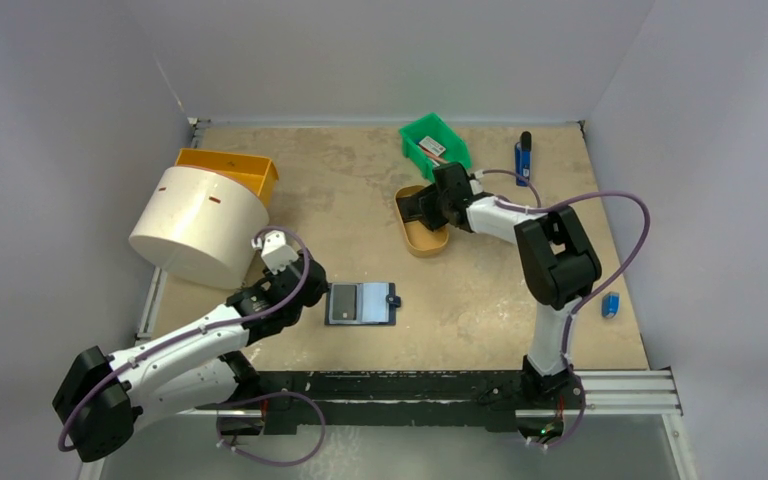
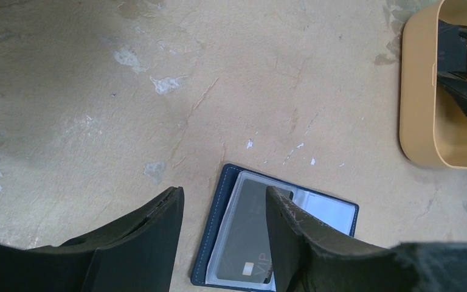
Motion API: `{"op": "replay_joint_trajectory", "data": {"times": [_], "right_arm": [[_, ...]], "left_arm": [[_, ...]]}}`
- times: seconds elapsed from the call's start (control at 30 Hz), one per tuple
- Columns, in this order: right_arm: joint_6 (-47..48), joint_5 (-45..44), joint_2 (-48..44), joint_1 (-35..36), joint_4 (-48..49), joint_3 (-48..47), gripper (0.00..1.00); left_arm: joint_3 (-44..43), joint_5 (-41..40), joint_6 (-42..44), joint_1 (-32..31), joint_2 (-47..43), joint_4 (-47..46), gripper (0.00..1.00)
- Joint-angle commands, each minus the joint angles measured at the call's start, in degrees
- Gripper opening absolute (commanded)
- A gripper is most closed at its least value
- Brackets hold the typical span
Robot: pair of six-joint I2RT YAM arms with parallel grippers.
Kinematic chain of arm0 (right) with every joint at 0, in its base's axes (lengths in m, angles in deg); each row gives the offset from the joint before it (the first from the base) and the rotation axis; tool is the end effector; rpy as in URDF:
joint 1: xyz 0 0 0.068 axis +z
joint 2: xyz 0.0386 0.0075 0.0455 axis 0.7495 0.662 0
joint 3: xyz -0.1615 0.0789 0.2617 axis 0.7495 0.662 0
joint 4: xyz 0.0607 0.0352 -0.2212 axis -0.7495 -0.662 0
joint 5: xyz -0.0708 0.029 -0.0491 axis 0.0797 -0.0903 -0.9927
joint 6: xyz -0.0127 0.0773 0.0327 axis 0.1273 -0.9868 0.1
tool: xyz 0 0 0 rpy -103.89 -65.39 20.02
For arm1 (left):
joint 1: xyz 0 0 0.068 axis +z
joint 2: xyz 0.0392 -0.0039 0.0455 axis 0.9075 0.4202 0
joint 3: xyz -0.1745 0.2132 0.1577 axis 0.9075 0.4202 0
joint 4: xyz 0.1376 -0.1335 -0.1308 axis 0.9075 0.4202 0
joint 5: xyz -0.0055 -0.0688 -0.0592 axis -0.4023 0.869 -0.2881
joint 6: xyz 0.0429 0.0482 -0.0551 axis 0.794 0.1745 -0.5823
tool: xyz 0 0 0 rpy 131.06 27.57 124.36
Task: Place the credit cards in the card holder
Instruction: Pick up the credit card from the storage box.
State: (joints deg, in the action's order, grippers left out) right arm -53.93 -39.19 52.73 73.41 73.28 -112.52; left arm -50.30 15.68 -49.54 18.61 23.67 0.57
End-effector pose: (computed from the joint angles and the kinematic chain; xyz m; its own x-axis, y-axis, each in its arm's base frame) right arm 0.4015 0.1785 0.2094 -0.4345 0.8848 -0.1681 0.5266 0.4010 0.7496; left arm 0.1346 -0.0770 0.2303 -0.4941 -0.5194 -0.6972 -0.3175 0.8543 -0.4115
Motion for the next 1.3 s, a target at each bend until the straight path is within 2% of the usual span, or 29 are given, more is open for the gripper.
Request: {"op": "replay_joint_trajectory", "data": {"times": [0.0, 0.67, 1.27], "right_arm": [[-0.5, -2.0, 0.8, 0.4, -3.5, -3.3, 0.56], [0.5, 0.4, 0.8, 0.5, -2.6, -0.1, 0.31], [1.2, 1.0, -2.3, 0.5, -0.3, 3.5, 0.29]], "left_arm": [[-0.1, -1.3, -1.0, 0.0, -1.3, -0.5, 0.51], [0.3, -1.0, -1.5, 0.0, -0.9, -0.6, 0.49], [0.4, -0.3, -1.7, 0.0, 0.1, -1.3, 0.48]]}}
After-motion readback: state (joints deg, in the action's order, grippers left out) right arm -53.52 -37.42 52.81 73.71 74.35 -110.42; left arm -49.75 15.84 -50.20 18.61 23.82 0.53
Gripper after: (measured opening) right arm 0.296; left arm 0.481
